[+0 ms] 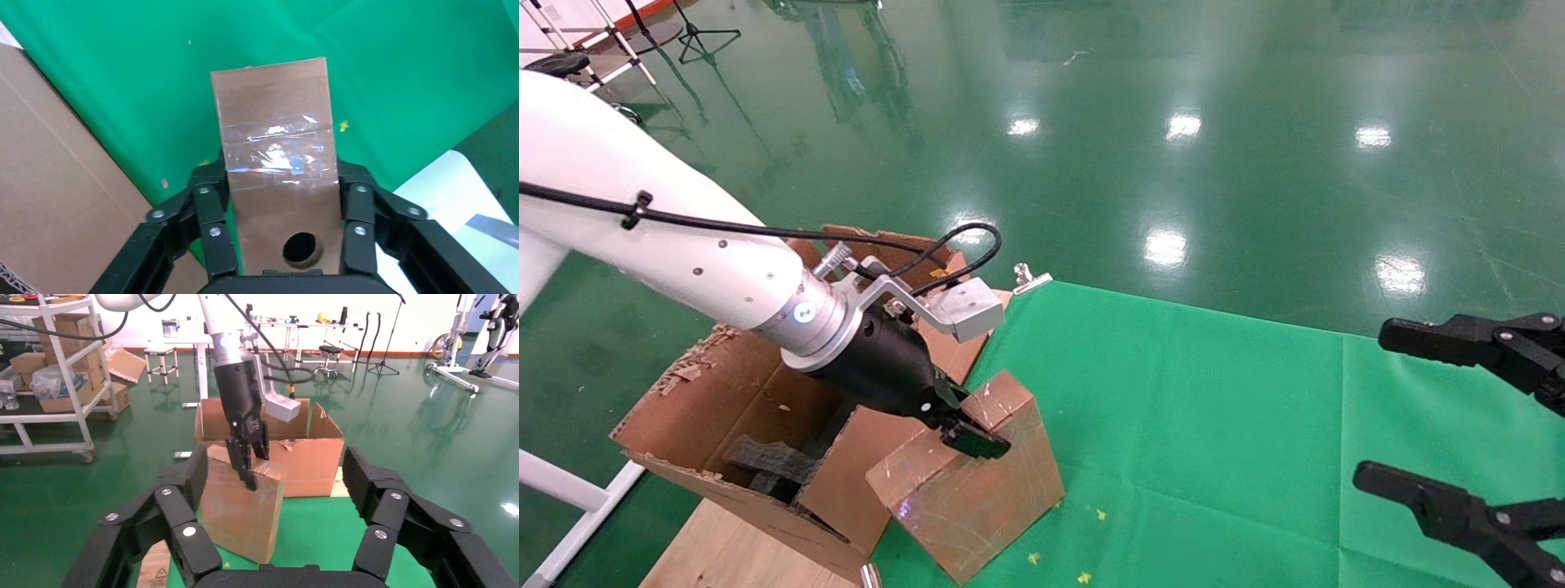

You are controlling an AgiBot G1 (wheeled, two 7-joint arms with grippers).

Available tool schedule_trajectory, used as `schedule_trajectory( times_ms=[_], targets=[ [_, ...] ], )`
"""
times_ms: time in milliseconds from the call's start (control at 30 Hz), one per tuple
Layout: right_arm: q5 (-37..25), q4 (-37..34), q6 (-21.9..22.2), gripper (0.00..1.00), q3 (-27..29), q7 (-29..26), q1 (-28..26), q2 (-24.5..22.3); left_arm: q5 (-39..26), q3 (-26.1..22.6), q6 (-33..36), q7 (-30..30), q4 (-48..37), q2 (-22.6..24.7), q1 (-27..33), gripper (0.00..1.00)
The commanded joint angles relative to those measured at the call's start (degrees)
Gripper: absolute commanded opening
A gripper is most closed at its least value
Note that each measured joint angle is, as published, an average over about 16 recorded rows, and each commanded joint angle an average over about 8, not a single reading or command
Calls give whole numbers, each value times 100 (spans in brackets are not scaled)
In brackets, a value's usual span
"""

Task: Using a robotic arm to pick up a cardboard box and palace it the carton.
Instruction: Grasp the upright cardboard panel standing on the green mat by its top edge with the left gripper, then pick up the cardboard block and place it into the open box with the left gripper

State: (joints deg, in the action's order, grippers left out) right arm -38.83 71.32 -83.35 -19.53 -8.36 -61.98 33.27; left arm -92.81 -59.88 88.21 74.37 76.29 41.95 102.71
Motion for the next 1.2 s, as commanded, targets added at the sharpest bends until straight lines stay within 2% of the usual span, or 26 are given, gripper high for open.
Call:
schedule_trajectory(
  times_ms=[33, 333, 533, 667, 833, 1200],
  targets=[
    [0, 0, 0, 100, 0, 0, 0, 0, -12, -10, -6, -52, -21, 8, 35, 0],
    [0, 0, 0, 100, 0, 0, 0, 0, 306, 567, -94, -858, -346, -606, 962, 0],
    [0, 0, 0, 100, 0, 0, 0, 0, -68, 840, -105, -1412, -855, -936, 1762, 0],
    [0, 0, 0, 100, 0, 0, 0, 0, -486, 850, -158, -1795, -1266, -1101, 2061, 0],
    [0, 0, 0, 100, -1, 0, 0, 0, -757, 748, -217, -2200, -2095, -1202, 2010, 0],
    [1, 0, 0, 100, -1, 0, 0, 0, -841, 553, -901, -2951, -3784, -1233, 1233, 0]
  ],
)
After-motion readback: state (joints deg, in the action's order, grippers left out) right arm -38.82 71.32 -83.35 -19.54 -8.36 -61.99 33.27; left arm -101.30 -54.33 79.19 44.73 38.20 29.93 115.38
